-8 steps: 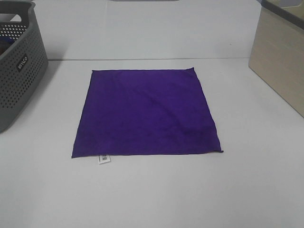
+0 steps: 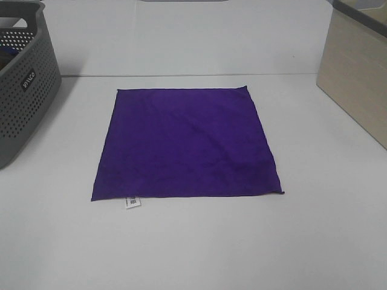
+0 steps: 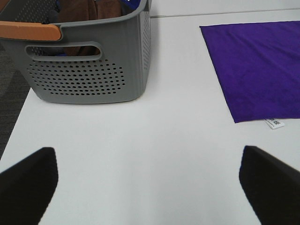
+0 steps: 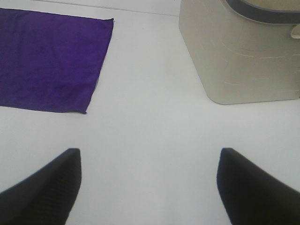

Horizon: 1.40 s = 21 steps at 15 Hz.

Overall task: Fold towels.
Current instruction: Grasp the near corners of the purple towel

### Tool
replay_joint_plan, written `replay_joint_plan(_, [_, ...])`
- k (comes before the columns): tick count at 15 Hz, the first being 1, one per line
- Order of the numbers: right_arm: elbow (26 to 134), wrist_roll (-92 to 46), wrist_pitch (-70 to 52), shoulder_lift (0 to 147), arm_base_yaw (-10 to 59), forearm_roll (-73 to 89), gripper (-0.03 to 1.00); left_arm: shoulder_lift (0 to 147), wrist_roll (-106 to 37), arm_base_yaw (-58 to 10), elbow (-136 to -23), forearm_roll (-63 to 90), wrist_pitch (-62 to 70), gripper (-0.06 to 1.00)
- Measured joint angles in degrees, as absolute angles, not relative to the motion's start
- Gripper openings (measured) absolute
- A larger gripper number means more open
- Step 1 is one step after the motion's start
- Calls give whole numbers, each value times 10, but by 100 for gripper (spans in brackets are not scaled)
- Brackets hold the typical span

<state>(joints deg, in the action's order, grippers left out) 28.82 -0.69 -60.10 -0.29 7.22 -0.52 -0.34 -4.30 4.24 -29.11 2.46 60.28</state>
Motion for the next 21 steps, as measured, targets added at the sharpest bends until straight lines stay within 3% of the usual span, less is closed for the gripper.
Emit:
replay_joint_plan(2, [288, -7, -601, -3, 72, -5, 81, -3, -43, 42, -291, 25, 603, 97])
replay_joint_plan(6, [288, -7, -601, -3, 72, -5, 97, -3, -43, 42, -291, 25, 603, 99])
replay_joint_plan(13, [292, 9, -609, 19, 72, 0, 98, 6, -43, 42, -291, 30, 603, 99])
replay_joint_plan(16, [343, 11, -631, 167, 72, 0, 98, 143, -49, 34, -328, 45, 639, 99])
replay_joint_plan(21, [512, 8, -595, 588, 72, -15, 98, 509, -67, 25, -482, 60, 634, 99])
